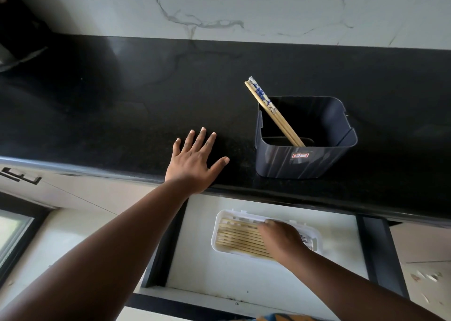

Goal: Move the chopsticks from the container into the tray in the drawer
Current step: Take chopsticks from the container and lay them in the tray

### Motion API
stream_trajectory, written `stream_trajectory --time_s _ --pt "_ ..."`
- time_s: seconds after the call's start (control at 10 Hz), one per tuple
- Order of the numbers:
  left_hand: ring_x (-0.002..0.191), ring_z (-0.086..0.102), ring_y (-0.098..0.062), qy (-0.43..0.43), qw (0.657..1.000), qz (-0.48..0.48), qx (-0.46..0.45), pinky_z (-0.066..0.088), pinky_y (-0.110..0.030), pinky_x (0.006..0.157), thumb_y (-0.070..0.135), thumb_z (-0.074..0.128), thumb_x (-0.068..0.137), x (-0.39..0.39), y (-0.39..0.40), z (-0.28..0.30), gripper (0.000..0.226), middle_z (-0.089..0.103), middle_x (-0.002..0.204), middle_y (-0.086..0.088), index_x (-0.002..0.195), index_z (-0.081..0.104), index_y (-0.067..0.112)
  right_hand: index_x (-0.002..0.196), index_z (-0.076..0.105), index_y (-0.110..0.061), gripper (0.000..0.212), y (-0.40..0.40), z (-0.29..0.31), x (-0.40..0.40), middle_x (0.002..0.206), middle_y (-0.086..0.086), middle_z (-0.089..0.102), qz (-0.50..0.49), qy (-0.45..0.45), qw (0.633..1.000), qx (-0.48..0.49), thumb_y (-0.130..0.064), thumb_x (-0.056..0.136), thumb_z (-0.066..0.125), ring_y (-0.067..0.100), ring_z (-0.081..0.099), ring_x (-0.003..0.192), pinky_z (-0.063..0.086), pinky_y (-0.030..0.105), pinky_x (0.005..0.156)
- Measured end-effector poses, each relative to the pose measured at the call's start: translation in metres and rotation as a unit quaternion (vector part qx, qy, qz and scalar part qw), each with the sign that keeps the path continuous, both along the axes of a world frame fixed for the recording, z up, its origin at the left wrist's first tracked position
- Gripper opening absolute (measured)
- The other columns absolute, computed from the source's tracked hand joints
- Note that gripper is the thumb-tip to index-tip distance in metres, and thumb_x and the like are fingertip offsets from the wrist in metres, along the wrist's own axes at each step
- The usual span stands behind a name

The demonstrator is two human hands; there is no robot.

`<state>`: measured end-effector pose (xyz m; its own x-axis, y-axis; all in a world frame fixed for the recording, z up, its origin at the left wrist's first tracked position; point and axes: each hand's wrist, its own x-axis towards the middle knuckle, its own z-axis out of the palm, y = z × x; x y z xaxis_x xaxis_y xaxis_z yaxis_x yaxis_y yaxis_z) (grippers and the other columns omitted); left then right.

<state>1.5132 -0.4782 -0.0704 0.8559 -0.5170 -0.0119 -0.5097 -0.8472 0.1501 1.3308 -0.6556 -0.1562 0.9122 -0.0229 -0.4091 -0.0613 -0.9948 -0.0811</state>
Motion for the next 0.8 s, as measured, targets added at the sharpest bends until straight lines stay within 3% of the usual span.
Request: stream_trajectory --time_s 0.3,0.4,0.5,0.7,0.8 --pt "0.149 -0.01 -0.02 0.001 1.0 -0.002 0.002 -0.006 -0.047 0.119 0.078 0.007 0.086 0.0 0.0 0.001 0.081 -0.004 0.163 0.004 0.154 0.002 0.034 0.11 0.062 -0.013 0.025 -0.003 0.002 -0.004 0.107 0.006 0.065 -0.003 0.035 0.999 -0.021 -0.003 0.087 0.055 0.028 0.066 0.098 0.055 0.038 0.078" --pt "0.149 -0.01 -0.02 0.001 1.0 -0.004 -0.003 -0.006 -0.047 0.119 0.078 0.007 0.086 -0.001 0.0 0.001 0.081 -0.004 0.163 0.004 0.154 0.002 0.033 0.105 0.063 -0.012 0.023 0.0 0.017 -0.002 0.104 0.007 0.064 -0.009 0.046 0.999 -0.01 -0.004 0.086 0.054 0.029 0.066 0.094 0.051 0.034 0.072" --pt "0.149 -0.011 -0.02 0.003 1.0 -0.008 -0.007 -0.006 -0.046 0.119 0.078 0.005 0.084 -0.001 0.001 0.001 0.083 -0.005 0.163 0.003 0.154 0.002 0.033 0.095 0.064 -0.013 0.019 0.005 0.048 0.003 0.095 0.007 0.062 -0.019 0.044 0.998 0.028 -0.005 0.086 0.049 0.029 0.064 0.086 0.045 0.031 0.068" --pt "0.149 -0.01 -0.021 0.001 1.0 -0.002 0.005 -0.005 -0.047 0.119 0.078 0.002 0.081 -0.001 -0.001 0.001 0.086 -0.005 0.163 0.003 0.154 0.001 0.031 0.105 0.068 -0.026 0.023 0.013 0.16 0.004 0.109 -0.004 0.07 -0.032 -0.026 0.986 0.163 -0.026 0.09 0.051 0.019 0.063 0.102 0.051 0.03 0.084" --pt "0.149 -0.01 -0.021 0.0 1.0 0.001 0.012 -0.006 -0.047 0.119 0.078 -0.001 0.079 -0.002 -0.002 0.0 0.09 -0.005 0.163 0.002 0.154 -0.002 0.029 0.095 0.07 -0.033 0.014 0.01 0.223 0.009 0.085 -0.015 0.073 -0.047 -0.1 0.965 0.24 -0.034 0.084 0.06 -0.004 0.065 0.078 0.051 0.016 0.069"
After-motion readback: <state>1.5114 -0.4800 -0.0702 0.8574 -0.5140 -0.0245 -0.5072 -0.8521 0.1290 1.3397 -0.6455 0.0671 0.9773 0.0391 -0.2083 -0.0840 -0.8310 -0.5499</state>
